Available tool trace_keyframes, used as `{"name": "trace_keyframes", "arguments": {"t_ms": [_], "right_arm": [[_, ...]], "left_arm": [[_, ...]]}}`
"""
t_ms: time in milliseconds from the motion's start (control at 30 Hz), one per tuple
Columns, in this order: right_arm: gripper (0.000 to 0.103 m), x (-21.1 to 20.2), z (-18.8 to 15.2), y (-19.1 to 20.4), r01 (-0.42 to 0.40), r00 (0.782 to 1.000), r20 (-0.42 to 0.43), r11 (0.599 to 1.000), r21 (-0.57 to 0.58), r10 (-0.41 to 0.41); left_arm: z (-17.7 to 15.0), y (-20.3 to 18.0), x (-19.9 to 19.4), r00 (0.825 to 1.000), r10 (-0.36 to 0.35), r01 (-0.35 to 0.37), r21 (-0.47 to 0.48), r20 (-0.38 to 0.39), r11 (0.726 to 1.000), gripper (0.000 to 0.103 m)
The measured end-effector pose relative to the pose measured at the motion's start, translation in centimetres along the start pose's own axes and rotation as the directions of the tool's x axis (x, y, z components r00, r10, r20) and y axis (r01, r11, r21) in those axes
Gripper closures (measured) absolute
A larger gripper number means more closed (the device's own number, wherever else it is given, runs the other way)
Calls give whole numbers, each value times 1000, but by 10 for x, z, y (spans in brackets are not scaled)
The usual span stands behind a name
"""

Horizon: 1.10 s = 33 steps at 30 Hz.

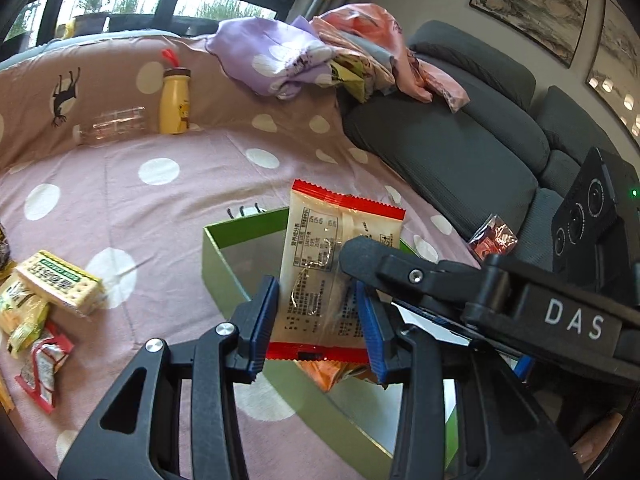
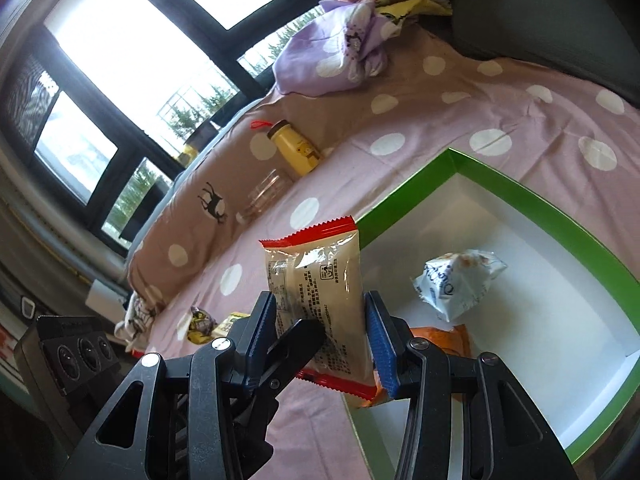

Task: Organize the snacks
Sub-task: 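Carry the biscuit pack over the green box and open the right gripper, then withdraw the right gripper from the box toward the yellow bread pack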

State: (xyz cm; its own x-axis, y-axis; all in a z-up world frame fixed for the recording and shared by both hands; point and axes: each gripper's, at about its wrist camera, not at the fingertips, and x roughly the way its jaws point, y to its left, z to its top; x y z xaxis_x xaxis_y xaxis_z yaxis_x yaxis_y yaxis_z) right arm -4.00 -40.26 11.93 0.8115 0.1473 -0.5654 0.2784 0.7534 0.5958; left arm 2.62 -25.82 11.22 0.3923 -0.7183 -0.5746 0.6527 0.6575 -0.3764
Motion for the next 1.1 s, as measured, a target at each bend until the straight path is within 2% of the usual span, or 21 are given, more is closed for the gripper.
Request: {"name": "trace_keyframes", "arguments": {"t_ms": [367,800,933,1000,1067,1100], "right_arm": [[54,16,6,-32,89,995,-42,992,94,-86],[54,27,5,-42,160,985,-78,982,99,-153],[53,26,6,-41,220,975,-62,971,90,-215],[47,23,7,-39,267,964,-38,961,79,-264],[40,22,7,-35,304,953,-8,951,55,-304],[39,23,7,-33,317,948,-1,947,39,-318]], "left_arm": [[-8,-5,33,995,-18,17,-18,-99,1000,65],[-12,-5,45,990,-11,7,-28,-139,1000,65],[-11,-2,39,992,-7,1,-49,-127,999,62],[-10,3,29,995,-4,-3,-65,-99,998,60],[-8,10,15,998,24,-29,-82,-65,996,56],[-7,14,7,997,47,-51,-85,-53,995,53]]}}
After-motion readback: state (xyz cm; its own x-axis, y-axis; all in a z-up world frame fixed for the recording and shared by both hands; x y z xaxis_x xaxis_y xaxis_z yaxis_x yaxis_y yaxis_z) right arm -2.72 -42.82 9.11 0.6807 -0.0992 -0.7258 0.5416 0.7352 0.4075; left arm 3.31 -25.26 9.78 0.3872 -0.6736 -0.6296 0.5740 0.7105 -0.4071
